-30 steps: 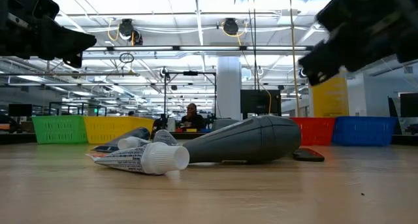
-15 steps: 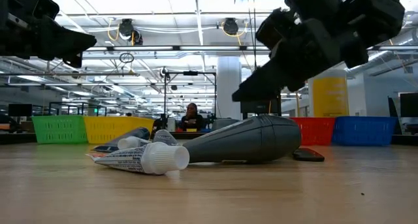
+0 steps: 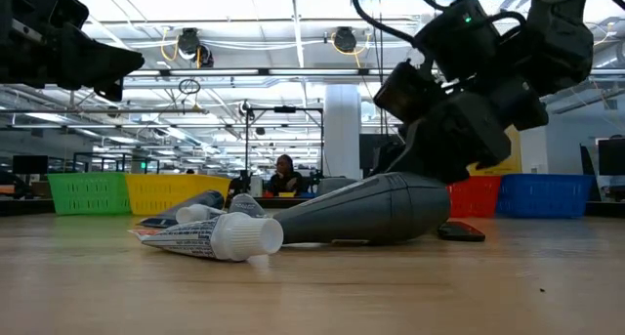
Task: Pick & Place Travel size toiletries
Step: Put the deodorant into the red bin
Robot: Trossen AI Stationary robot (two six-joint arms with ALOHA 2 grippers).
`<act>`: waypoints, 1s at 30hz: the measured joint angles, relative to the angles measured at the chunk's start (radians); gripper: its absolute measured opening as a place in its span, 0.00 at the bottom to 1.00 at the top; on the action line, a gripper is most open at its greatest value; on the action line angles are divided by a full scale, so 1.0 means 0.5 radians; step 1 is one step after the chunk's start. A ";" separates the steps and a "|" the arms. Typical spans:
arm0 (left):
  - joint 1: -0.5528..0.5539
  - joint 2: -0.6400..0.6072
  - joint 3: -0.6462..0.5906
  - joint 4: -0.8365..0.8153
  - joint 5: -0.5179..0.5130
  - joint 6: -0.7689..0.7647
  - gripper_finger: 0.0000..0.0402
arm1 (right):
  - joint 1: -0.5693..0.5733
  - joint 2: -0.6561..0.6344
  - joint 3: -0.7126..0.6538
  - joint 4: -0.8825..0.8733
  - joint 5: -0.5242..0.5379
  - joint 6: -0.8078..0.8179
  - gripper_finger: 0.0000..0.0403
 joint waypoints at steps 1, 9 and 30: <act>0.000 0.001 0.000 0.000 0.000 0.000 0.06 | 0.000 0.015 0.000 0.025 0.000 -0.001 0.70; 0.000 0.000 0.000 0.000 0.000 0.000 0.06 | 0.000 0.023 0.000 0.000 0.001 -0.039 0.53; 0.000 0.000 0.000 0.000 0.000 0.000 0.06 | -0.332 -1.011 0.478 -2.036 0.411 -0.062 0.50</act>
